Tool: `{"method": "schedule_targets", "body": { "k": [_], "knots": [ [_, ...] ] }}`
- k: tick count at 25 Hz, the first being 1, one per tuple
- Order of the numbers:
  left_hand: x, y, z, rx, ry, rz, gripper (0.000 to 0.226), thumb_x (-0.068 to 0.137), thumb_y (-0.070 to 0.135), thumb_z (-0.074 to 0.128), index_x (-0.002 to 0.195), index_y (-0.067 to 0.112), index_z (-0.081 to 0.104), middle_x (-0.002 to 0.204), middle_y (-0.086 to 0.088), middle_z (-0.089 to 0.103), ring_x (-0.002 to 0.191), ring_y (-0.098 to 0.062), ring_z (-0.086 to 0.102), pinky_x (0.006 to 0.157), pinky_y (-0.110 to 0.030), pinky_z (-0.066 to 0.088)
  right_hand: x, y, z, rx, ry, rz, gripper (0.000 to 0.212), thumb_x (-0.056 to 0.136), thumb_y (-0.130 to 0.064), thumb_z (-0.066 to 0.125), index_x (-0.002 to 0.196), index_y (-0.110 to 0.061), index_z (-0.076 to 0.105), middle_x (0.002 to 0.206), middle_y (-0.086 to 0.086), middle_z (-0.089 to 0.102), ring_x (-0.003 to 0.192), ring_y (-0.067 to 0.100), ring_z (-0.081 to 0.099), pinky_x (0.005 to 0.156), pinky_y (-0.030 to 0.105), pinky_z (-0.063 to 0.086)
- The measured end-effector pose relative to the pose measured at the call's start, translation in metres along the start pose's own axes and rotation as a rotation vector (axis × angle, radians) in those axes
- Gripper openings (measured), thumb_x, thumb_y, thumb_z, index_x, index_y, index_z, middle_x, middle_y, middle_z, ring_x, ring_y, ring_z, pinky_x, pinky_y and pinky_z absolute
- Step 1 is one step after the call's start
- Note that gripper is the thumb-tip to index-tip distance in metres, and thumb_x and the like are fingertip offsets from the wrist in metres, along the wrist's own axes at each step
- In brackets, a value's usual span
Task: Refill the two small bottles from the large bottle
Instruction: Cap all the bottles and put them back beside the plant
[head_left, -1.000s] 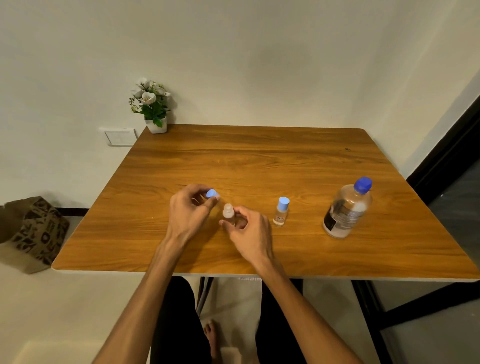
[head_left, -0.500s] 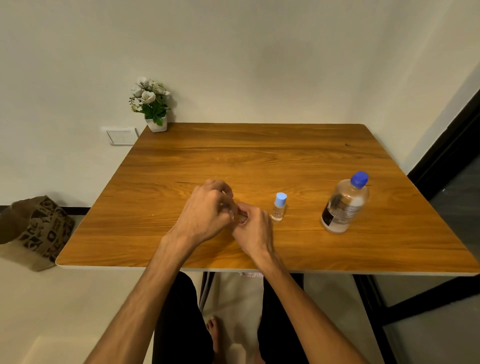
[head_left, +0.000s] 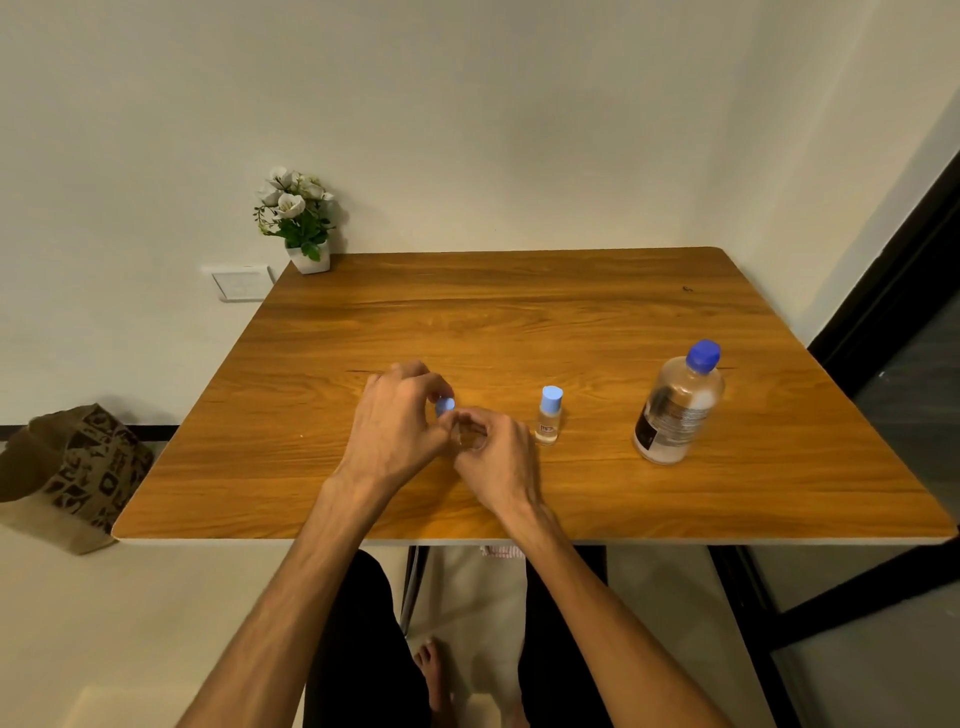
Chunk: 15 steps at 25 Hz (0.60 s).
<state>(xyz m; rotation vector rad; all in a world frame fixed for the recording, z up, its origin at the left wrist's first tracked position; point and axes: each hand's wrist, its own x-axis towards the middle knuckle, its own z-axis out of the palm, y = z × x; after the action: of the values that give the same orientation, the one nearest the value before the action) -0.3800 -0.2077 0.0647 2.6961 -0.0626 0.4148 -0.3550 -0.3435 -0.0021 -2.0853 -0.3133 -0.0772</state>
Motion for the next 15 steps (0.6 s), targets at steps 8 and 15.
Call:
{"method": "schedule_targets", "body": {
  "k": [8,15],
  "knots": [
    [0.0,-0.003,0.007,-0.075,0.025,0.044,0.022,0.084,0.011,0.076,0.106,0.016,0.078,0.11,0.001,0.074,0.107,-0.018,0.066,0.093,-0.038,0.056,-0.001,0.001,0.0,-0.023,-0.021,-0.013,0.025,0.086,-0.02,0.076,0.11,-0.027,0.078,0.099,-0.007,0.08,0.07,0.002,0.066,0.059,0.018,0.051],
    [-0.011,0.025,0.028,-0.185,0.273,0.094,0.027,0.084,0.027,0.073,0.108,0.016,0.077,0.117,-0.001,0.071,0.112,-0.021,0.065,0.092,-0.041,0.053,-0.031,0.015,-0.053,0.13,0.161,-0.002,0.047,0.084,-0.036,0.086,0.128,-0.024,0.073,0.115,-0.013,0.077,0.074,-0.001,0.07,0.057,0.013,0.053]
  ]
}}
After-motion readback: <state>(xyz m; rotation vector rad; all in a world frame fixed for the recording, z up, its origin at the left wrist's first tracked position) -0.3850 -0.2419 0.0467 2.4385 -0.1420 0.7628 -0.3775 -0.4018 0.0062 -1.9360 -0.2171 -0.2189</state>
